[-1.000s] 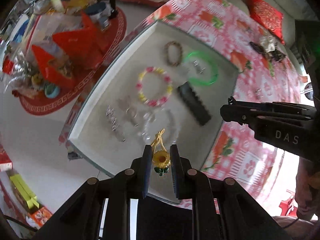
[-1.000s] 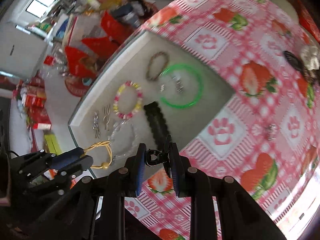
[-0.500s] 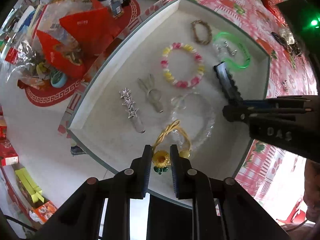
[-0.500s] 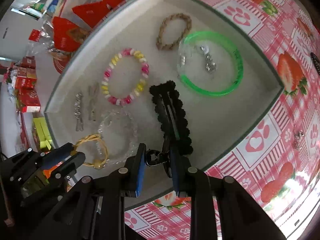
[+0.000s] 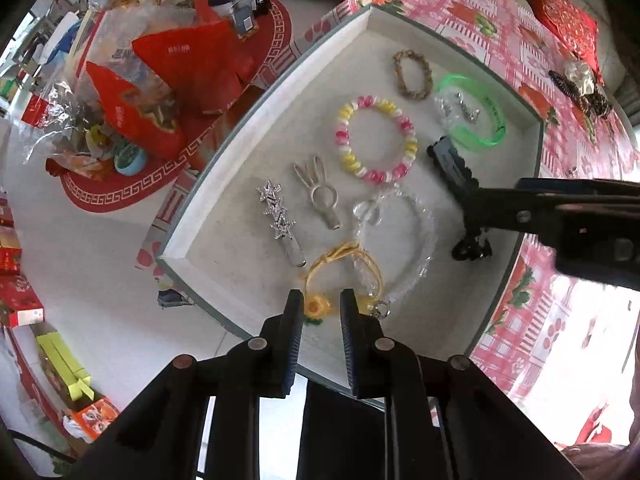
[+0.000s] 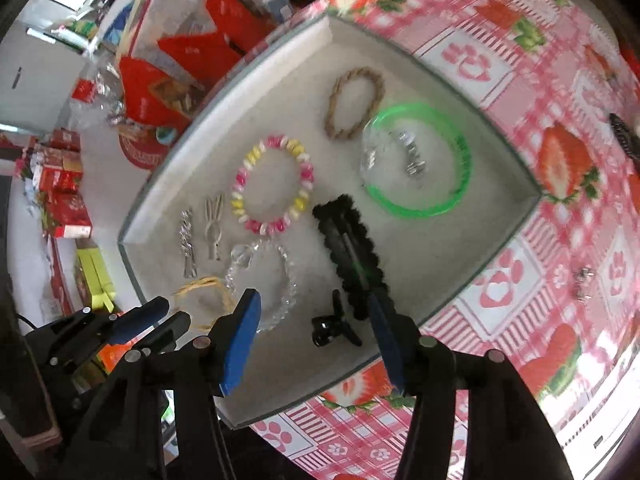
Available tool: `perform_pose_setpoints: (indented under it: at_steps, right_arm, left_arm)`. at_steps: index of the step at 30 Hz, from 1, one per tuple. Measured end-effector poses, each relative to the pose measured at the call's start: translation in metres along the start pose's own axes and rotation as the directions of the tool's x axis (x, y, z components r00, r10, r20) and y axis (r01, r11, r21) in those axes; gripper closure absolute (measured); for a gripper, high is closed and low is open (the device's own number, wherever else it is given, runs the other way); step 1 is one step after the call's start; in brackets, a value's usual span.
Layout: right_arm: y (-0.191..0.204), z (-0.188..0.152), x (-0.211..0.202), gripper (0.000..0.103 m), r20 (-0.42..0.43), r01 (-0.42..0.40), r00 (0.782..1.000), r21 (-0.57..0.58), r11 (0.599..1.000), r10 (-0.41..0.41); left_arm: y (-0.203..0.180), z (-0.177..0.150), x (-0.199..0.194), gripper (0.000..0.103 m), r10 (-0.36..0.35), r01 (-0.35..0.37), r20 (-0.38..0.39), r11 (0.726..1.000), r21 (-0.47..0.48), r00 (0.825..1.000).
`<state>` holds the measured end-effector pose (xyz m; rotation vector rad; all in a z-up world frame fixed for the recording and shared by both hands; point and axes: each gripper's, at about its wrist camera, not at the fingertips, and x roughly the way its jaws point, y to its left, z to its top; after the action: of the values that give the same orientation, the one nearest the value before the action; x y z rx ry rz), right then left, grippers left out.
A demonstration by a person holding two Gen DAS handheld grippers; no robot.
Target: Organize jewelry
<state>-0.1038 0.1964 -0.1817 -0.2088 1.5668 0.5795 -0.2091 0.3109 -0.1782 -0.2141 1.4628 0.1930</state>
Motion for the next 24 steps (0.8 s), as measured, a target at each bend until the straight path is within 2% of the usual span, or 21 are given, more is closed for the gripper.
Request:
perform_pose_setpoints:
  at_steps: [2,3,4,6,13,15,16,17,19,21,24]
  right_arm:
    - [-0.005,-0.003,-0.011,0.041,0.022,0.005,1.0,0.018,1.0,-0.005]
    - [-0.008,-0.004,-0.015,0.041,0.028,0.009,1.0,0.025,1.0,-0.01]
    - [-0.011,-0.006,-0.02,0.041,0.035,0.016,0.999,0.034,0.999,-0.017]
    - [-0.015,-0.011,-0.026,0.041,0.047,0.024,0.999,0.047,0.999,-0.026]
    - [-0.026,-0.02,-0.042,0.041,0.071,0.051,0.996,0.075,0.996,-0.056]
    - [-0.027,-0.022,-0.046,0.036,0.074,0.067,0.995,0.071,0.995,-0.072]
    - [-0.024,-0.023,-0.047,0.026,0.078,0.085,0.993,0.062,0.994,-0.09]
    - [-0.025,-0.024,-0.051,0.021,0.084,0.096,0.991,0.054,0.994,-0.1]
    - [-0.02,-0.027,-0.056,0.021,0.104,0.129,0.986,0.032,0.991,-0.132]
    - [-0.017,-0.028,-0.059,0.016,0.108,0.154,0.982,0.019,0.988,-0.155]
    - [-0.013,-0.03,-0.061,0.016,0.115,0.175,0.978,0.007,0.985,-0.175]
  left_arm:
    - [0.001,0.002,-0.004,0.076,-0.009,0.009,-0.006,1.0,-0.018,1.0]
    - [0.004,0.004,-0.004,0.047,-0.009,0.009,-0.01,1.0,-0.022,1.0]
    - [0.004,0.005,-0.007,0.003,-0.003,0.003,-0.004,1.0,-0.031,1.0]
    - [0.004,0.006,-0.016,0.0,0.021,-0.02,0.037,0.999,-0.025,0.999]
    - [-0.005,0.011,-0.035,0.0,0.036,-0.036,0.08,0.999,-0.003,0.996]
    - [-0.005,0.011,-0.039,0.0,0.047,-0.047,0.085,0.999,-0.004,0.995]
    - [-0.005,0.011,-0.041,0.0,0.053,-0.052,0.085,0.999,-0.006,0.995]
    - [-0.006,0.011,-0.044,0.0,0.056,-0.055,0.088,0.998,-0.007,0.995]
    - [-0.004,0.012,-0.045,0.0,0.055,-0.055,0.087,0.998,-0.008,0.995]
    - [-0.002,0.01,-0.047,0.0,0.056,-0.056,0.08,0.998,-0.011,0.995]
    - [-0.002,0.008,-0.048,0.0,0.066,-0.065,0.074,0.998,-0.012,0.995]
